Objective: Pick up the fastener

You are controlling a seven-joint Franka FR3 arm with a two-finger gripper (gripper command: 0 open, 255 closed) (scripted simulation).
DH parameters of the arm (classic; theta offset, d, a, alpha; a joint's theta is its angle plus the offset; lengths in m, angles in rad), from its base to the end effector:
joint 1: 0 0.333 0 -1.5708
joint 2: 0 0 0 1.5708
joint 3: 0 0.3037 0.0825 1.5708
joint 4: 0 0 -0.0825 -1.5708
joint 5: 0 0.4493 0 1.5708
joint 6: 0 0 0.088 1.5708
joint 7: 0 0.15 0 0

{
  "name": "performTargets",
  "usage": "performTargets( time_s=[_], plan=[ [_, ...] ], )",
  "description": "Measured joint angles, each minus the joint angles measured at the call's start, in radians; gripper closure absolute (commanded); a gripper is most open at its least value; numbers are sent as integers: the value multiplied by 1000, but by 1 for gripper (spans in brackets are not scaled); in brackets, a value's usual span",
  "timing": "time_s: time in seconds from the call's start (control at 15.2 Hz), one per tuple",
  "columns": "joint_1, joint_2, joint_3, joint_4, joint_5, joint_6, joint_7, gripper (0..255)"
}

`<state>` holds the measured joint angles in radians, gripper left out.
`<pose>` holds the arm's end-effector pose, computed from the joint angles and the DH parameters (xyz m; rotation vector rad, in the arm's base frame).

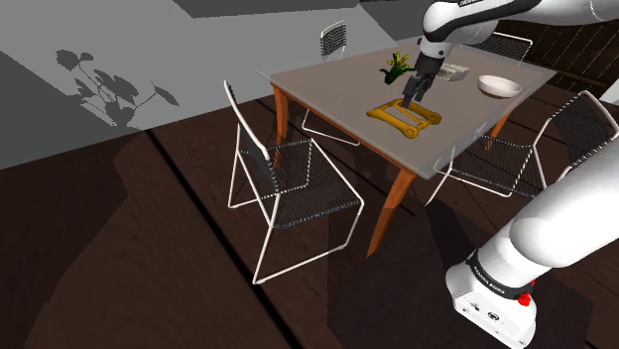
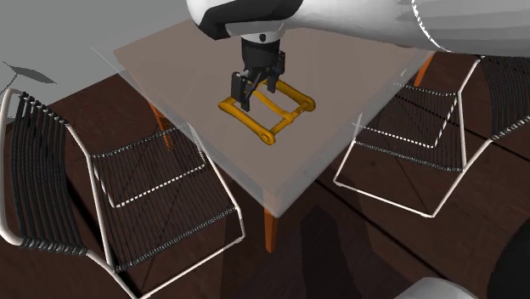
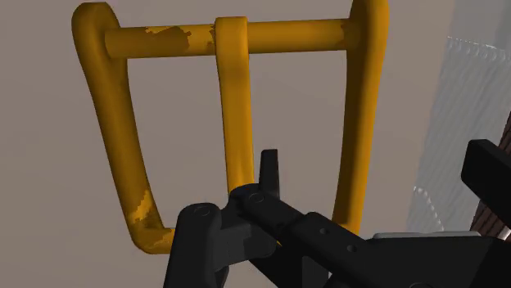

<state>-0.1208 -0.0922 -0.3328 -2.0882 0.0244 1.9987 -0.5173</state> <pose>0.5277 -0.2553 0.3802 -3.0928 -0.0849 -0.0343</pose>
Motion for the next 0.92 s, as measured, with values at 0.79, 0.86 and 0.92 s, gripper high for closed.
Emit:
performTargets(
  time_s=[0.79,0.86,0.92],
  plan=[
    [-51,250,-44,125,94,115,-114,0],
    [-50,254,-43,118,96,125,-115,0],
    [-51,257,-43,115,98,131,-117,0]
  ],
)
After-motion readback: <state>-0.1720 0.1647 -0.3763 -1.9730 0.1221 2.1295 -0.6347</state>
